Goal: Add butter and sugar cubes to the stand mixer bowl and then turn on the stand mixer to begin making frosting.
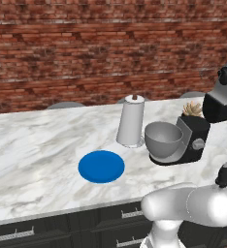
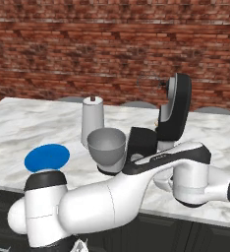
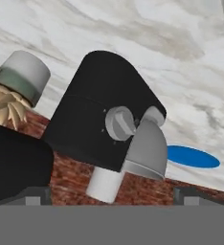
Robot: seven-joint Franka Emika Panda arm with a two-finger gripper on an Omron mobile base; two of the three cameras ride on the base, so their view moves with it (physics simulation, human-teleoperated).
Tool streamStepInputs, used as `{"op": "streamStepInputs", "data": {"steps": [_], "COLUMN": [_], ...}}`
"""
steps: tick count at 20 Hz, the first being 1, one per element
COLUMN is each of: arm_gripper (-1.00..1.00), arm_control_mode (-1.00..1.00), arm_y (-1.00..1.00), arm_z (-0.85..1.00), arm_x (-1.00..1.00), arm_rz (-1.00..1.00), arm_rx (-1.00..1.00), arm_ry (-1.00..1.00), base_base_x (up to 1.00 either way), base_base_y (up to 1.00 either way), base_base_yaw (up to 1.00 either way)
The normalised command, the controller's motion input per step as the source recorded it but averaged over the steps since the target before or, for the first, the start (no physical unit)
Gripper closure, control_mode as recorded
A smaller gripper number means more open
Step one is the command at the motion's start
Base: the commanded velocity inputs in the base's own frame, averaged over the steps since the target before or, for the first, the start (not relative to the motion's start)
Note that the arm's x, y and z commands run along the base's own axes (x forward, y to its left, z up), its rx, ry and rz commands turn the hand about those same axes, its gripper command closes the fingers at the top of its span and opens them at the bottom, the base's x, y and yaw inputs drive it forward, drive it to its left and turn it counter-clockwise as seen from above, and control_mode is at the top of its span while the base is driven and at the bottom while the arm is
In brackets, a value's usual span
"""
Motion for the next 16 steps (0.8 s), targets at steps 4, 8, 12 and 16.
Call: {"op": "streamStepInputs", "data": {"steps": [4,8,12,16], "arm_gripper": [-1.0,-1.0,-1.0,-1.0], "arm_control_mode": [-1.0,-1.0,-1.0,-1.0], "arm_y": [0.0,0.0,0.07,0.04], "arm_z": [0.3,0.22,0.05,0.05], "arm_x": [0.3,0.33,0.21,0.18], "arm_rz": [0.05,0.02,0.0,-0.08], "arm_rx": [0.01,0.0,0.0,0.0], "arm_ry": [-0.06,-0.01,0.0,0.02], "base_base_x": [0.0,0.0,0.0,0.0], "base_base_y": [0.0,0.0,0.0,0.0], "base_base_yaw": [0.0,0.0,0.0,0.0]}}
